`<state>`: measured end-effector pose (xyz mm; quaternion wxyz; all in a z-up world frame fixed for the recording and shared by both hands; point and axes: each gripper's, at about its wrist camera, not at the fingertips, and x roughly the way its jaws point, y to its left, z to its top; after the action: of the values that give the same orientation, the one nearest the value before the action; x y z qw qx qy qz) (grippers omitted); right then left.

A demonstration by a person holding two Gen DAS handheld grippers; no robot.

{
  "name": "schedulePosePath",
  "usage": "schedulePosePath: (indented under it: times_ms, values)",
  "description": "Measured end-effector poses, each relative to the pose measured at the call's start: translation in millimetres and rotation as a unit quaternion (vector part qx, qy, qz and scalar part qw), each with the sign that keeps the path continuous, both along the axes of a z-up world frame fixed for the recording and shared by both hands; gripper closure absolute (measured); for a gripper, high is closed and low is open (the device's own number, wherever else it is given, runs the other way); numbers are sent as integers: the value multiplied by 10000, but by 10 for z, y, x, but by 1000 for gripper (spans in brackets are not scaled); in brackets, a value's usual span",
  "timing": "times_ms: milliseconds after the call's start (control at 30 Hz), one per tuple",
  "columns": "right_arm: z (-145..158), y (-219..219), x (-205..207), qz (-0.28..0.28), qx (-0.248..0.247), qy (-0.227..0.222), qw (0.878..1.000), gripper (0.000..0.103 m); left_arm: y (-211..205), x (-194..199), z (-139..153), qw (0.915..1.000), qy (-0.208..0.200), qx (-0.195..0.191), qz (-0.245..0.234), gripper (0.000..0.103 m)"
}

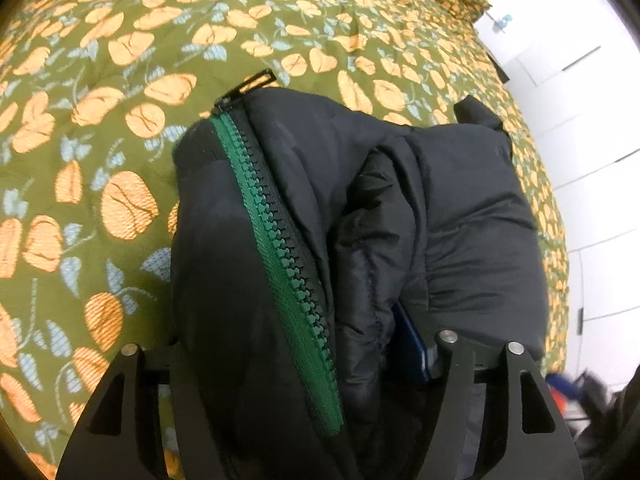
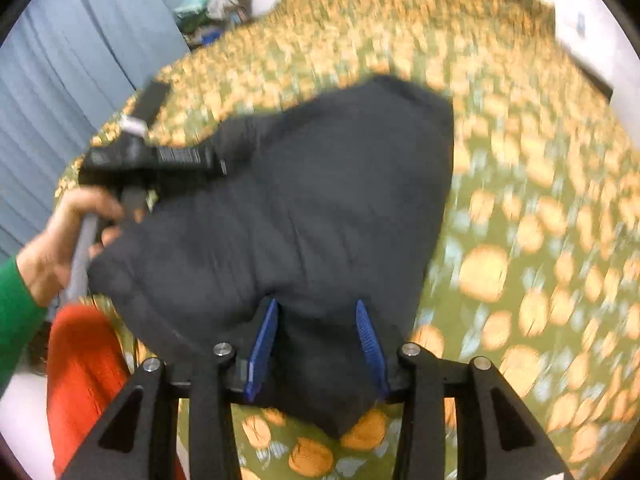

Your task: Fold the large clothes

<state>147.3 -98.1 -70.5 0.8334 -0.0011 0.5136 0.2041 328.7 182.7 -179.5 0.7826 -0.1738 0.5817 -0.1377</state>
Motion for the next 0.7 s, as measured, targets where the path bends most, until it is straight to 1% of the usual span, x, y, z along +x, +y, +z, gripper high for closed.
schedulePosePath:
  times_ms: [67, 133, 167, 200, 233, 267, 300, 333, 400, 467, 500, 567, 600, 633, 667, 700]
  values:
    - [114, 52, 145, -36, 122, -228, 9997, 61, 32, -50, 108, 9999, -14, -97, -34, 34]
    - [182, 111, 289, -56, 252, -263, 9993, 61, 129, -123, 237, 9995, -105, -283, -71, 33]
    - [191, 175, 369, 45, 337, -256, 9991, 61, 208, -161, 289, 9990, -174, -403, -46, 29]
    - [132, 275, 450, 238, 288, -142, 9992, 61, 342, -216, 344, 9980, -281, -560, 58, 26]
    - [51, 354, 487, 375, 198, -9, 9991, 60, 443, -249, 365, 9970, -356, -665, 162, 20]
    - [-69, 451, 526, 479, 105, 102, 9987, 59, 574, -290, 371, 9953, -446, -801, 302, 17]
    - [-163, 512, 548, 554, 36, 112, 9984, 59, 764, -348, 339, 9921, -534, -1008, 518, 16]
    - [-236, 529, 577, 612, -1, 94, 9981, 59, 879, -376, 292, 9898, -530, -1134, 675, 15]
    - [-309, 518, 636, 545, 84, 133, 9984, 59, 1154, -430, 68, 9815, -326, -1567, 1048, 15]
    - [-344, 471, 652, 444, 244, 230, 9984, 59, 1278, -475, -120, 9720, -161, -2014, 1199, 15]
    - [-362, 447, 681, 421, 286, 253, 9984, 59, 1305, -506, -222, 9649, -106, -2337, 1190, 15]
    - [-361, 439, 690, 407, 288, 249, 9984, 61, 1254, -539, -295, 9548, -154, -2784, 1029, 15]
    - [-361, 449, 674, 420, 272, 233, 9985, 61, 1214, -546, -298, 9511, -201, -2940, 923, 15]
    - [-326, 466, 581, 425, 250, 213, 9986, 61, 1162, -539, -298, 9484, -259, -3058, 793, 15]
    - [-326, 470, 575, 427, 230, 203, 9986, 61, 1113, -517, -301, 9485, -294, -3075, 710, 15]
    - [-321, 472, 563, 421, 217, 199, 9987, 61, 1073, -481, -324, 9508, -276, -3006, 695, 14]
